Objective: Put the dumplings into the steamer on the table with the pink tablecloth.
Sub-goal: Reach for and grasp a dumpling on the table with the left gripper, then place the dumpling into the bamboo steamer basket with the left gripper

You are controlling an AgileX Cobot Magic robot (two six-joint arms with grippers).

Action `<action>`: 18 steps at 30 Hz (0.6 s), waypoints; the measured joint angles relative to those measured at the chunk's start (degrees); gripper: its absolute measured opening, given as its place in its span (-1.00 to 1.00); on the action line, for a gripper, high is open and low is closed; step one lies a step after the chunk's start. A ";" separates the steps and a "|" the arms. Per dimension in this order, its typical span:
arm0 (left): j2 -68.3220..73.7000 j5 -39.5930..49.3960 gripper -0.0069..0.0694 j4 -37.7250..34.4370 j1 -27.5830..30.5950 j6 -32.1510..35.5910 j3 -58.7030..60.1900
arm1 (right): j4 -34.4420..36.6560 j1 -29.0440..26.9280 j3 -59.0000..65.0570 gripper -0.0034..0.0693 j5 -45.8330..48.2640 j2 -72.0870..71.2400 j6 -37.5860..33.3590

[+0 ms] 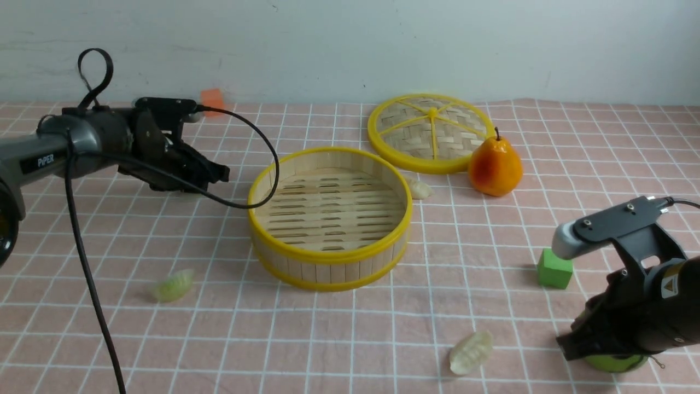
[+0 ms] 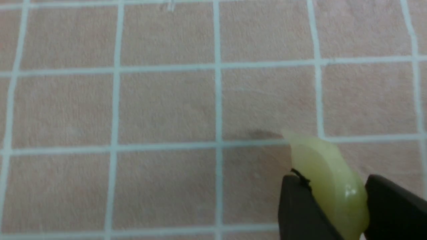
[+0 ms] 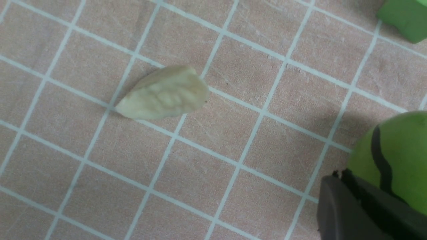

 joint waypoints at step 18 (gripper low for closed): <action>-2.91 4.03 -0.18 -10.52 -15.19 1.01 -1.32 | 7.65 0.00 0.00 -0.86 -0.07 0.66 0.00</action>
